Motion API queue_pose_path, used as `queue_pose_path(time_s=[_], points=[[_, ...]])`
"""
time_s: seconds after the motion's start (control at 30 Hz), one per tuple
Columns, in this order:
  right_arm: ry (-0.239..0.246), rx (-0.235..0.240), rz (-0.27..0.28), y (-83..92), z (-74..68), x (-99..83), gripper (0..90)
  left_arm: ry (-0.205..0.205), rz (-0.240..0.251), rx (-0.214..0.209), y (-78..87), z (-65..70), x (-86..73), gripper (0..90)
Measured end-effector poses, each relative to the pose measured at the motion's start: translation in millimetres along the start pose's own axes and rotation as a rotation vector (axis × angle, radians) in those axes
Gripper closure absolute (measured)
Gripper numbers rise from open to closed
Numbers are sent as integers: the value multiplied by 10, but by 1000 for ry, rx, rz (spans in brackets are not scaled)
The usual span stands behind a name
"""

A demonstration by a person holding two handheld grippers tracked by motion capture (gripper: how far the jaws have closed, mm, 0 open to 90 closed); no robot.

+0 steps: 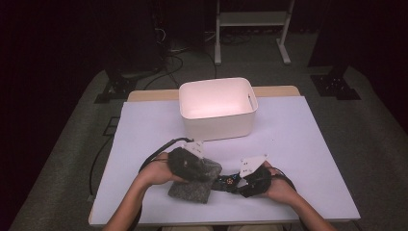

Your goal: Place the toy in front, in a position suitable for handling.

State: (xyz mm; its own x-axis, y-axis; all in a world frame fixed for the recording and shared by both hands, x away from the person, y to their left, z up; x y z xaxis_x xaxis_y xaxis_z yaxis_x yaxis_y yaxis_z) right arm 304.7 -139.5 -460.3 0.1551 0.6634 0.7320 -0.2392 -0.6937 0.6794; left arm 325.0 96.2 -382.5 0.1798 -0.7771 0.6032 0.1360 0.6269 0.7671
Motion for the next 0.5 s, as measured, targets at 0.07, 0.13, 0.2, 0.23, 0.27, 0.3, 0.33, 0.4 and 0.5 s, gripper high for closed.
queue_pose_path(time_s=[0.07,0.13,0.2,0.23,0.27,0.3,0.33,0.4,0.5], points=[[1,-1,-1,0,0,0,563,14,-3,21,60,-11,-62,773],[-1,0,-3,1,-2,2,564,37,9,30,127,-25,-146,773],[0,1,-5,1,-1,4,563,52,15,35,144,-29,-206,774],[-5,2,-7,2,-2,7,563,56,21,30,143,-29,-222,774],[-4,3,-9,2,-1,10,563,62,30,25,131,-28,-238,774],[-4,2,-11,2,1,14,563,59,30,21,118,-32,-244,774],[3,5,-17,4,8,18,564,59,33,16,105,-33,-244,774],[-3,14,-32,10,12,36,562,58,40,11,72,-35,-234,775],[3,16,-41,8,18,54,561,56,45,7,64,-36,-219,776]])
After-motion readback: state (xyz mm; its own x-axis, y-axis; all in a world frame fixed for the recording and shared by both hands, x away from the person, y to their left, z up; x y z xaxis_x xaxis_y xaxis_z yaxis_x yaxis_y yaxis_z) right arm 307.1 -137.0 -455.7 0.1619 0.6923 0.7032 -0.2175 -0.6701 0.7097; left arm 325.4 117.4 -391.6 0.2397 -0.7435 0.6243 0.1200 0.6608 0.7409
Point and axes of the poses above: each handheld gripper's, and its own axes: y roughly backward along the jaws, x roughly out of its top, z roughly to its right, the point moved 2 cm from there along -y, roughly forward along the jaws, and after that the axes turned 5 degrees about -x, right-handed, at the moved point
